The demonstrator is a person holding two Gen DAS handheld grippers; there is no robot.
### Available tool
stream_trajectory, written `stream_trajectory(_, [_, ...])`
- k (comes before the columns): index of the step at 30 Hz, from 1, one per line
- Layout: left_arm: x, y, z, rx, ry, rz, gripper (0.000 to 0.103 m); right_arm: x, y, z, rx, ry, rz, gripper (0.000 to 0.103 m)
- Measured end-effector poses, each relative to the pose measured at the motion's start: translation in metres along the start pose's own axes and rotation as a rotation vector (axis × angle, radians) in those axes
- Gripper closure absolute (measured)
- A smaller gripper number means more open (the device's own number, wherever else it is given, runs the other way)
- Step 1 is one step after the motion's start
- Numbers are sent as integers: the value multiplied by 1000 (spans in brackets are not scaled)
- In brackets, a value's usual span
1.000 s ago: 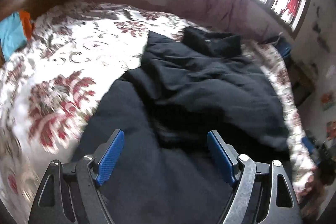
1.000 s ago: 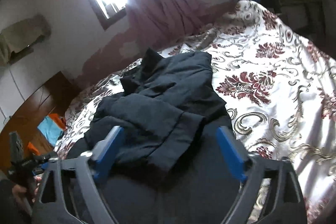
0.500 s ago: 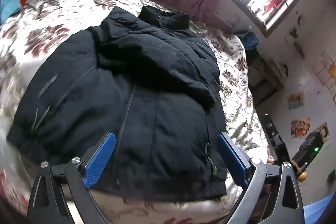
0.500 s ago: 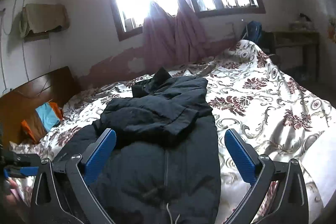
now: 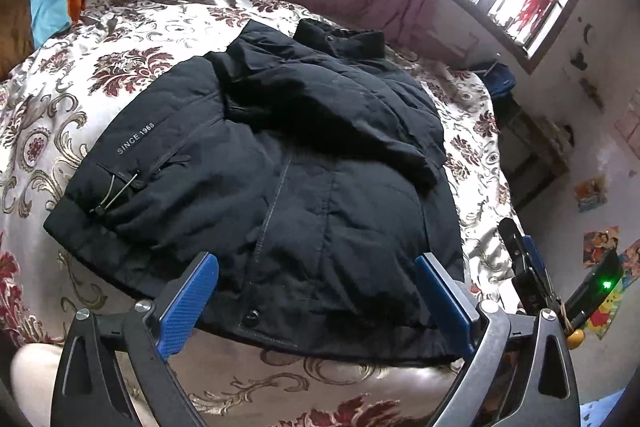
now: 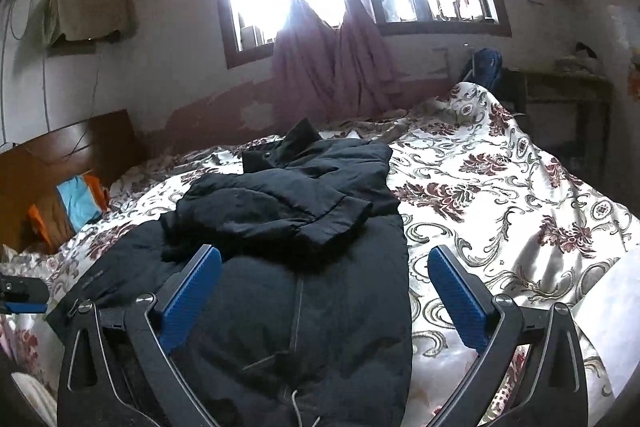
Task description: Fold large clothes
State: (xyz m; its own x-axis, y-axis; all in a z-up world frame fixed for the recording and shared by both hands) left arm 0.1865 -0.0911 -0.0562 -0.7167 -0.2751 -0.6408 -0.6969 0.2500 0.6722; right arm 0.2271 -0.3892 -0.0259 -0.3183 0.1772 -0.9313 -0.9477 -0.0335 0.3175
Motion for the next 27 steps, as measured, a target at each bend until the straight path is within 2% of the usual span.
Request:
stream_trajectory(3, [-3, -1, 1, -18, -25, -10, 5, 8, -6, 2, 5, 2, 0, 2])
stream_trajectory(9, [-10, -6, 15, -30, -39, -5, 4, 24, -10, 5, 71, 31, 12, 1])
stream_trajectory(15, [-23, -17, 41, -29, -12, -55, 4, 33, -10, 14, 102, 90, 7, 2])
stream_trajectory(17, [-28, -25, 48, -46, -22, -79, 4, 35, -16, 18, 93, 110, 44, 2])
stream_trajectory(19, [-33, -38, 52, -67, -55, -91, 4, 31, -20, 24, 62, 137, 62, 2])
stream_trajectory(22, [-49, -58, 52, -60, -71, -131, 4, 18, -36, 32, 82, 193, 104, 2])
stream_trajectory(27, [-86, -85, 45, -59, -47, -115, 5, -16, -54, 49, 115, 162, 204, 2])
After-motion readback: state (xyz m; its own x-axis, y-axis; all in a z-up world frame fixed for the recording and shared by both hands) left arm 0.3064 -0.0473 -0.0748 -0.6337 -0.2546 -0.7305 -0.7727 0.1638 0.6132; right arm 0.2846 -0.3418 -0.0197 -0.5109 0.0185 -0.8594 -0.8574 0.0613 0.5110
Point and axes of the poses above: each gripper's, at about its wrist camera, not at the fingertips, and y roughly against the way its jaws point, z to its left, x to its underside, the point moved 5 cm from there along -y, roughly the way its jaws point, and after that the axes turned 4 degrees about -z, right-handed, at the moved point
